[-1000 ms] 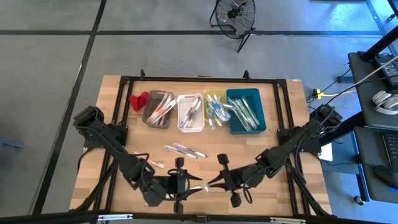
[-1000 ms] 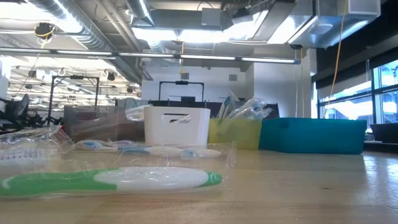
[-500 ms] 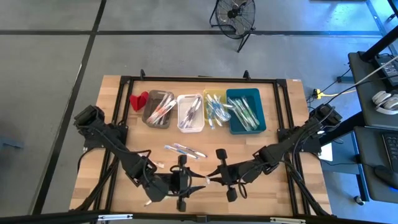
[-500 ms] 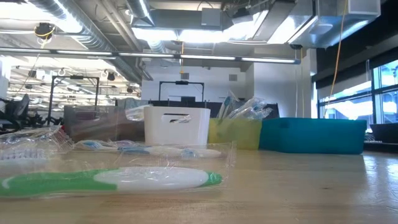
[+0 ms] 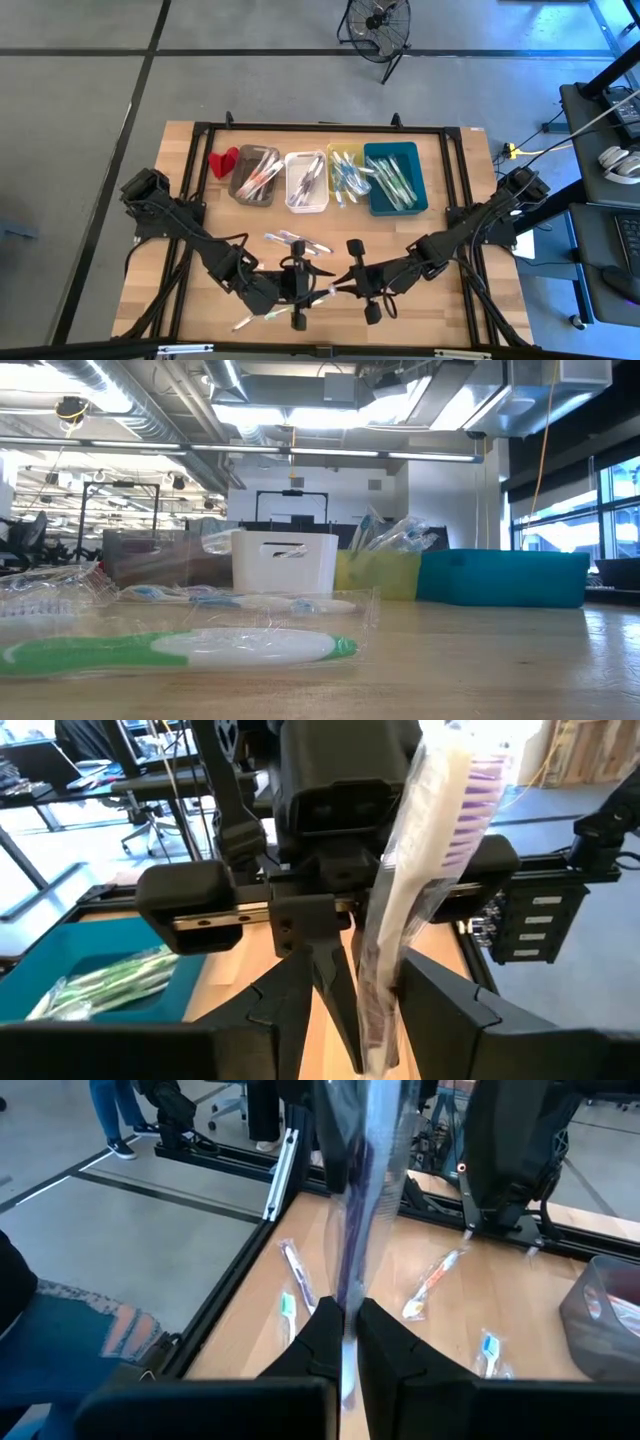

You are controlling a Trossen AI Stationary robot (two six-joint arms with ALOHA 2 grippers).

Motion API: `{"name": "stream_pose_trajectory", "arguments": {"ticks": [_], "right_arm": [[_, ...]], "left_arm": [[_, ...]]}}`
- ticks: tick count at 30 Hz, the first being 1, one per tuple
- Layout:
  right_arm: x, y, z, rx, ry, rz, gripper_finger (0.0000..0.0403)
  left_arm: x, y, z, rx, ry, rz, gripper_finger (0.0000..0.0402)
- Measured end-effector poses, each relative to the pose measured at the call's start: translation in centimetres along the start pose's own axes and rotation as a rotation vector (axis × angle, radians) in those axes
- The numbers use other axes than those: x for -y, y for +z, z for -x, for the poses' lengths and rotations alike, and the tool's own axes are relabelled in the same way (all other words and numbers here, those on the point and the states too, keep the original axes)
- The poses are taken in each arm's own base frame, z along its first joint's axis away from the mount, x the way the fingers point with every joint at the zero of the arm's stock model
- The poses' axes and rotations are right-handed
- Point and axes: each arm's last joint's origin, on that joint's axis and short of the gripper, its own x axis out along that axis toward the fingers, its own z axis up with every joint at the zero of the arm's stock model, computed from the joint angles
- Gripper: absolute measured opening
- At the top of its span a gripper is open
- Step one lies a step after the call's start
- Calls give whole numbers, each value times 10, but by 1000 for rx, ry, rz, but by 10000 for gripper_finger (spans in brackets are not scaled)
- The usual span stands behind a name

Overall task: Pick & Place Toothbrushes
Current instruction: Put the top right purple toothbrush into the white bin

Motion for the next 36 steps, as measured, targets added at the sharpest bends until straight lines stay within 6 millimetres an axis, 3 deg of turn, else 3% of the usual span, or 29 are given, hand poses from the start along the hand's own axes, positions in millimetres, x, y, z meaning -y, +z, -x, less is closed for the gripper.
{"name": "stream_pose_trajectory", "arguments": {"ticks": [4,11,19,29,36], "right_arm": [[0,-1,0,-9,-1,2,12],[3,-3,-2,-29,22,-2,34],[5,-16,-15,-78,-21,-47,110],[4,-19,-13,-107,-52,-26,250],[7,-26,-12,-179,-136,-1,287]], "left_arm": [[0,-1,0,-6,-3,-20,116],[2,-2,0,-17,-48,-99,17],[1,-3,0,-29,-38,-111,16],[0,-8,1,-73,-22,-112,16],[-7,-15,4,-142,52,-74,16]]}}
